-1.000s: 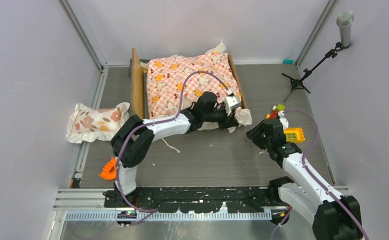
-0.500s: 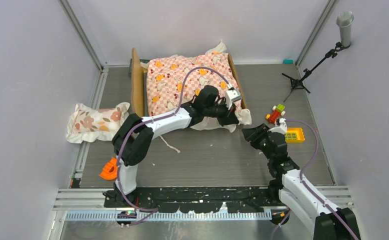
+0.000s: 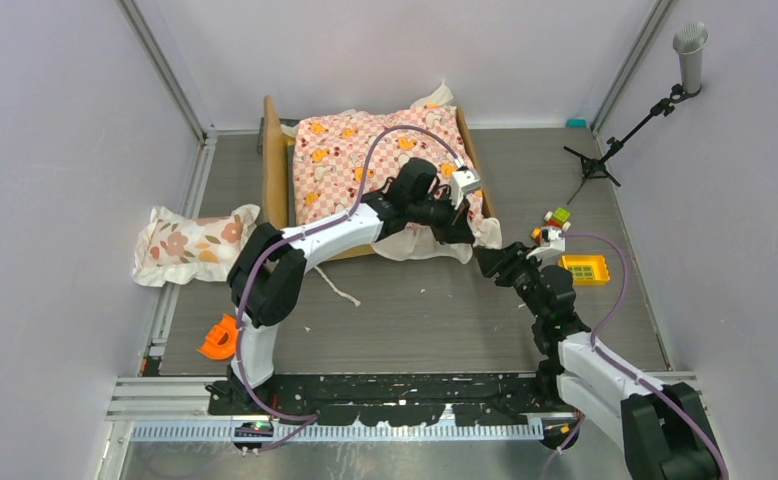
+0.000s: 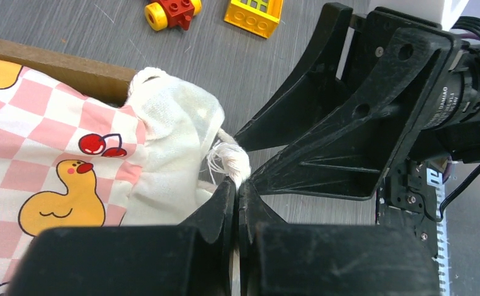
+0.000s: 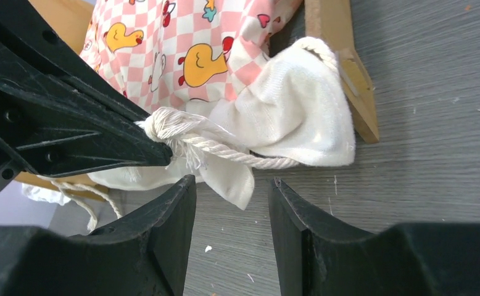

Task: Set up the pet bed
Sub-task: Tie the ropes to the bed frame.

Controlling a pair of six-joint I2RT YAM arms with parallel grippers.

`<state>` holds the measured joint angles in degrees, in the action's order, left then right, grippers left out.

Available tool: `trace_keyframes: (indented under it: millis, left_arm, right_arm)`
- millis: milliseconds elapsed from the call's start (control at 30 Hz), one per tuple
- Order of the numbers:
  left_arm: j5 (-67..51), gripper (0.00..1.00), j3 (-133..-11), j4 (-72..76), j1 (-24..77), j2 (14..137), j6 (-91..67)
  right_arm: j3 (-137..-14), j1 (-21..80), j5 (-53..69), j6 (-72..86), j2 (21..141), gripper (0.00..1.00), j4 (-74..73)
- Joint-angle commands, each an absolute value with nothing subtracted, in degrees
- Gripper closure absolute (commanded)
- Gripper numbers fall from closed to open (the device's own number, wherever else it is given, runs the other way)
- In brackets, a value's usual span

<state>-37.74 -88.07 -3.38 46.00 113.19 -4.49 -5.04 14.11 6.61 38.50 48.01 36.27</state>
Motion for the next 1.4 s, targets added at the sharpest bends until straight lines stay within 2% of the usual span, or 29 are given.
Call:
trace_keyframes:
  millis: [0, 333, 633, 933, 1100, 1367]
  left_arm:
    - [-42.3, 1.00, -91.5, -6.5, 45.7, 112.9, -3.1]
    - [-43.3, 1.00, -92.9, -8.1, 45.2, 113.1, -2.6]
    - [-45.2, 1.00, -94.5, -10.6, 44.9, 113.7, -1.3]
    - [-47.0, 1.00, -96.7, -13.9, 44.8, 114.7, -0.2]
    - [-48.4, 1.00, -98.6, -17.1, 44.8, 115.8, 2.6]
    - [-49.1, 1.00, -99.2, -18.2, 44.8, 116.5, 3.2]
  right_arm:
    - [-6.6, 13.8, 11.1, 34.3, 52.5, 0.48, 47.2]
    - [-8.3, 13.2, 11.0, 29.9, 57.3, 0.46, 49.9]
    - [-10.2, 12.4, 14.7, 21.9, 56.3, 0.44, 49.6]
    - [-12.1, 10.8, 19.7, 20.8, 59.1, 0.44, 51.1]
    - [-13.4, 10.3, 22.0, 20.1, 60.9, 0.50, 51.9]
    - [-14.2, 9.9, 23.0, 19.9, 61.2, 0.77, 52.2]
